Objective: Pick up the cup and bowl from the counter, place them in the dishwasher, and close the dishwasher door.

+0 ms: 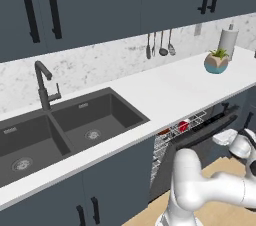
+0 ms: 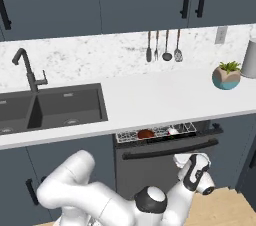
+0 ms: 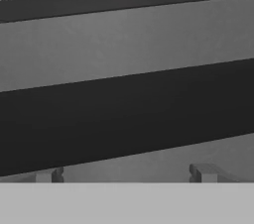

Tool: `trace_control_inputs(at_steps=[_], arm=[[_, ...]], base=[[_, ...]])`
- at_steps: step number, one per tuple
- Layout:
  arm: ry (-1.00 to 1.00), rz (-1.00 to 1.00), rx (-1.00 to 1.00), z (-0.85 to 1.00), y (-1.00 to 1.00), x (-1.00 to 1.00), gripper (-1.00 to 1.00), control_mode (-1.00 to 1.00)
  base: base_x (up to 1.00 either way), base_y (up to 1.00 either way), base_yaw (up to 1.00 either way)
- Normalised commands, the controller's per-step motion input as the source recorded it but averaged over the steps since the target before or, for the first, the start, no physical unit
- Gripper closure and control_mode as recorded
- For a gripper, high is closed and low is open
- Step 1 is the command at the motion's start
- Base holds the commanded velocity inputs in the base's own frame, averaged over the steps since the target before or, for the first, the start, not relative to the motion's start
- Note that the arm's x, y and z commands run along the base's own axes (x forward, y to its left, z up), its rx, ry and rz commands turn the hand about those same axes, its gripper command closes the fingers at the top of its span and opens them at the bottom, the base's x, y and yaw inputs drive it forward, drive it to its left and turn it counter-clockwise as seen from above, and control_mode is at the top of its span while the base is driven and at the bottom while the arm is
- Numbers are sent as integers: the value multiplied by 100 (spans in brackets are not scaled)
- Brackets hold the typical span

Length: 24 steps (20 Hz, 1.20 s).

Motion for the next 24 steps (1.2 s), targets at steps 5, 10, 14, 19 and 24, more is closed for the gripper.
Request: trace_control_inputs(at_steps=[5, 10, 14, 19, 24], arm=[[0, 7, 8, 0, -23, 52, -100, -100], [-3, 6, 5, 0, -10, 46, -100, -100], [-4, 9, 0, 0, 0, 57, -100, -100], [-4, 8, 0, 0, 0, 38, -100, -100], [-3, 8, 0, 0, 0, 37, -100, -100]], base=[[0, 0, 0], [0, 0, 0], [0, 0, 0], [0, 0, 0], [0, 0, 0]])
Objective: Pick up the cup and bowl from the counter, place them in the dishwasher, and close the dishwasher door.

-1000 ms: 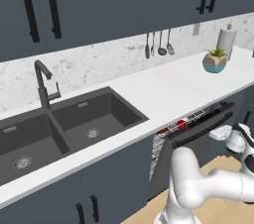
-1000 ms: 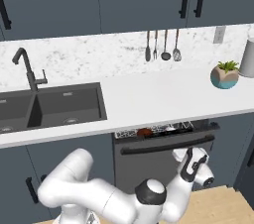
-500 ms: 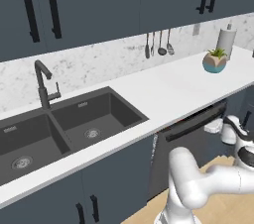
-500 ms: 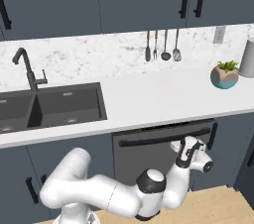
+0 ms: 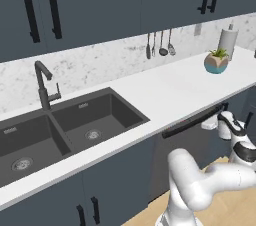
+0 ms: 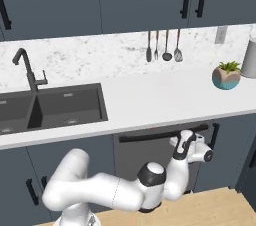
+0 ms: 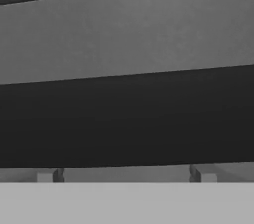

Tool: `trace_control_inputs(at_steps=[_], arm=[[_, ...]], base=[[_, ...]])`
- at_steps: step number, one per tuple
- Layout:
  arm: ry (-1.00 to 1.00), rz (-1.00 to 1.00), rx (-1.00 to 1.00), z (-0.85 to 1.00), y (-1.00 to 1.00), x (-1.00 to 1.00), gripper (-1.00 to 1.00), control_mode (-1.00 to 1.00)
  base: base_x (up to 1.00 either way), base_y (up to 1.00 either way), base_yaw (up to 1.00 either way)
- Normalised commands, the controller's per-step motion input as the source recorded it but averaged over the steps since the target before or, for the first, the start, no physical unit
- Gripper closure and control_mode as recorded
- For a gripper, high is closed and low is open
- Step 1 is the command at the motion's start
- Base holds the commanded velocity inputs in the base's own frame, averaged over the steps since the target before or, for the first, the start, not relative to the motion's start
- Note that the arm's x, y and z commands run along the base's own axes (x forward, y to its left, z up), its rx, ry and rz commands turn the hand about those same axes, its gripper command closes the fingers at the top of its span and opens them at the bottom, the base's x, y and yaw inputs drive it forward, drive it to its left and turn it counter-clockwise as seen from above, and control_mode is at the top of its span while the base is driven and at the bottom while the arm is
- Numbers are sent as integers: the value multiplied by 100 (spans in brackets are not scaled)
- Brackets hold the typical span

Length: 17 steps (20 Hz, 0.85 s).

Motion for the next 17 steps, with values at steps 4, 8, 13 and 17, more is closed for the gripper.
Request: trace_control_inputs(at_steps=[4, 8, 13, 17], arm=[[-4, 9, 0, 0, 0, 51, -100, -100], [-1, 8, 0, 0, 0, 56, -100, -100], [-1, 8, 0, 0, 0, 48, -100, -100], [-2, 10, 0, -1, 0, 27, -100, -100]], base=[[0, 0, 0], [0, 0, 0], [0, 0, 0], [0, 0, 0]])
